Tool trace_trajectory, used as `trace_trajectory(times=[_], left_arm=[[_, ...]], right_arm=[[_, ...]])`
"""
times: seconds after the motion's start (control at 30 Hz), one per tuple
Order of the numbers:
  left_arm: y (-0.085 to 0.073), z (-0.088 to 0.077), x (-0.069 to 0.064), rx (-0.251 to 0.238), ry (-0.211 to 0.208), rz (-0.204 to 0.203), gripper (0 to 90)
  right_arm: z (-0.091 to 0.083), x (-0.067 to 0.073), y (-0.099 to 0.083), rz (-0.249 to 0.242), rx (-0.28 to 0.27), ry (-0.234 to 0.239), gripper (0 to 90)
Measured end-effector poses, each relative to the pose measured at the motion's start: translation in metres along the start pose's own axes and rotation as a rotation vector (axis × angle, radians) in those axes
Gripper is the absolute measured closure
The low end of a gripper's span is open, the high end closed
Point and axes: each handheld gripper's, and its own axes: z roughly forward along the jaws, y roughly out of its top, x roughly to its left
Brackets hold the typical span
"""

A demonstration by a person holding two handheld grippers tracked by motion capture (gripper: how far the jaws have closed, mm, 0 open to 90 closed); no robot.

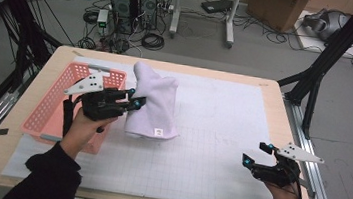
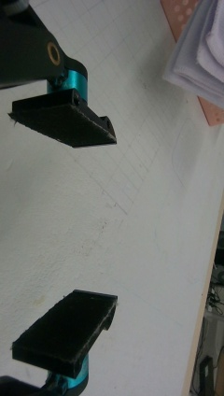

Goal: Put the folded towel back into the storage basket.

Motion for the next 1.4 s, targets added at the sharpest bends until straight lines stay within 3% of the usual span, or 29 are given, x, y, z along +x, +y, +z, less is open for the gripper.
trace_trajectory(times=[0.37, 0.7, 0.93, 1.4], left_arm=[[0.023, -0.043, 0.016, -0.023, 0.02, 0.011, 75.6], [0.038, -0.088, 0.035, -0.059, 0.062, -0.002, 75.6], [0.039, -0.117, 0.052, -0.07, 0.085, -0.022, 75.6], [0.026, -0.171, 0.082, -0.084, 0.15, -0.067, 75.6]], right_arm=[[-0.001, 0.001, 0.004, 0.001, 0.005, -0.012, 18.0], [-0.001, 0.003, 0.01, -0.005, 0.012, -0.027, 18.0], [0.0, 0.006, 0.014, -0.01, 0.021, -0.04, 18.0], [0.005, 0.011, 0.02, -0.014, 0.04, -0.067, 18.0]])
